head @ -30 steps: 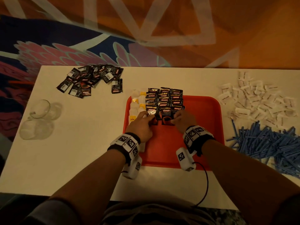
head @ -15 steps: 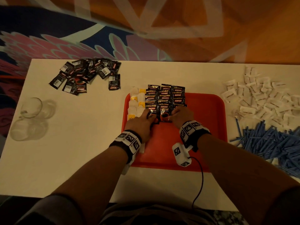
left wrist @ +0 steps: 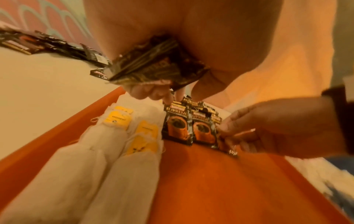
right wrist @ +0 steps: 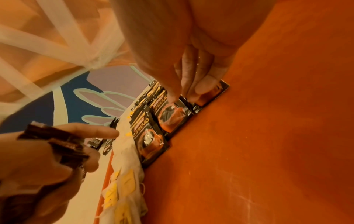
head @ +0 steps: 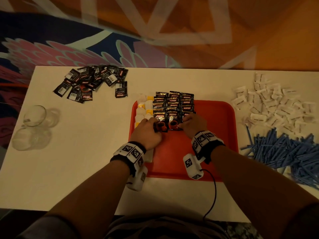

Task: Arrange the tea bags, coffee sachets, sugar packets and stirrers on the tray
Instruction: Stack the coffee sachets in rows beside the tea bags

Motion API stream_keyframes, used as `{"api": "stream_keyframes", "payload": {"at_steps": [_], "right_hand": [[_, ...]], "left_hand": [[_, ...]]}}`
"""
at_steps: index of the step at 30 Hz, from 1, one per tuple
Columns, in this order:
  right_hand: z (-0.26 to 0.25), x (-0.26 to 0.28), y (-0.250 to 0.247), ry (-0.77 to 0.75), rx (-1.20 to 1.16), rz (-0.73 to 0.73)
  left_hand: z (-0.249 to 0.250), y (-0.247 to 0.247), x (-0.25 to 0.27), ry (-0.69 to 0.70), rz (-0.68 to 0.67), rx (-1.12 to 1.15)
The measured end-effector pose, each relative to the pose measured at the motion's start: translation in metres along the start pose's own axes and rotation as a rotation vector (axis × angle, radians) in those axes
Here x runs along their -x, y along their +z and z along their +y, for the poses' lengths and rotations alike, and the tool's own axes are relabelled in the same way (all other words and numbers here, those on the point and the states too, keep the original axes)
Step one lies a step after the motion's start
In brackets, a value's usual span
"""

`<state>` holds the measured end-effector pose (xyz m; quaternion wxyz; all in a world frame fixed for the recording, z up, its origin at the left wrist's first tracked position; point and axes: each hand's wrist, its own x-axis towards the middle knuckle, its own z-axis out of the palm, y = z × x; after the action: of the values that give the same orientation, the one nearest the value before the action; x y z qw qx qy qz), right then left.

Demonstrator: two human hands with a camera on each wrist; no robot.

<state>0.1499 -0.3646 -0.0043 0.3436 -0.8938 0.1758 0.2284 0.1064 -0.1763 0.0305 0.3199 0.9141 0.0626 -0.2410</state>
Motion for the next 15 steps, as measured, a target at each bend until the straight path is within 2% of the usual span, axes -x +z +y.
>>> {"api": "stream_keyframes", "payload": {"at_steps": [4, 8, 12, 15], "right_hand": [[-0.001, 0.015, -0.009, -0.08, 0.049, 0.005], [-0.005, 0.034, -0.019, -0.193, -0.176, -0.099], [-0.015, 0.058, -0.032, -0.252, -0.473, -0.259], [-0.02, 0.072, -0.044, -0.253, -0.487, -0.327]], "left_hand": [[0.015, -0.007, 0.001, -0.137, -0.014, 0.462], [0.022, -0.013, 0.008, -0.224, -0.129, 0.94], [0.027, -0.013, 0.017, -0.145, -0.085, 0.892], [0.035, -0.01, 0.023, -0.113, -0.014, 0.887]]}}
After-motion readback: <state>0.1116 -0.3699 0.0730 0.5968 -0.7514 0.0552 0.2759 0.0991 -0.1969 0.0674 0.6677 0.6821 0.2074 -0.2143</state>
